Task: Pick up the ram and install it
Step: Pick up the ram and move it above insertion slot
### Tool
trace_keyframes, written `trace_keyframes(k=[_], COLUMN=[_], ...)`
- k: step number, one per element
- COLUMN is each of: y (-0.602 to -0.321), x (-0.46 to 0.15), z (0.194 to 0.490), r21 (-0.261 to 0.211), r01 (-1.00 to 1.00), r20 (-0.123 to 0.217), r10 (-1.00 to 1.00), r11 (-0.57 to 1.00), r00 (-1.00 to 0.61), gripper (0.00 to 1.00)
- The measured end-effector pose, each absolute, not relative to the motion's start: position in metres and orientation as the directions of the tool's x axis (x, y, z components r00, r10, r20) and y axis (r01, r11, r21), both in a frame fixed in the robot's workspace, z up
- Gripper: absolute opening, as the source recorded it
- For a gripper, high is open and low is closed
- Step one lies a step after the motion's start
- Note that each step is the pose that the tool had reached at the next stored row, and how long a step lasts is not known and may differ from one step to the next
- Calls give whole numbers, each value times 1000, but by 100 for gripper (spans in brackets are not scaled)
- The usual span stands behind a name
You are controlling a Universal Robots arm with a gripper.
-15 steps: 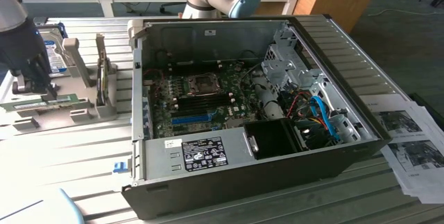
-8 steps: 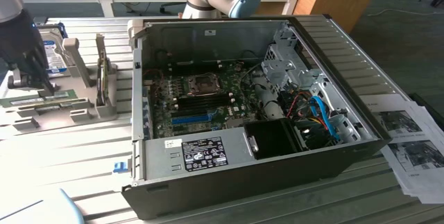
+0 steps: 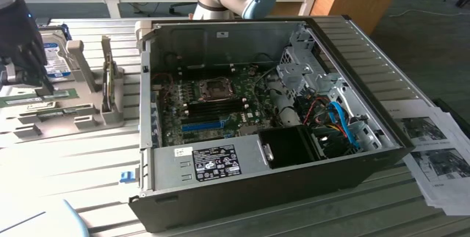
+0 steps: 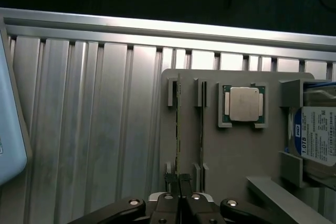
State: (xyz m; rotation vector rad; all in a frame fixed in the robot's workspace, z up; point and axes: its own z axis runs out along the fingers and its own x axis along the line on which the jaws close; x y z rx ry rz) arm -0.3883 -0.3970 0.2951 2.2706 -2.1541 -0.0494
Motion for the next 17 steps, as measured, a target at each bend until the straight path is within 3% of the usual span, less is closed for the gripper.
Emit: trace_keyframes(k=[17], y=[-397], x=[-387], z=[334], r21=[32], r01=[-998], r20=[-15], r10=[-999], r11=[-51], r00=[50], gripper=[11])
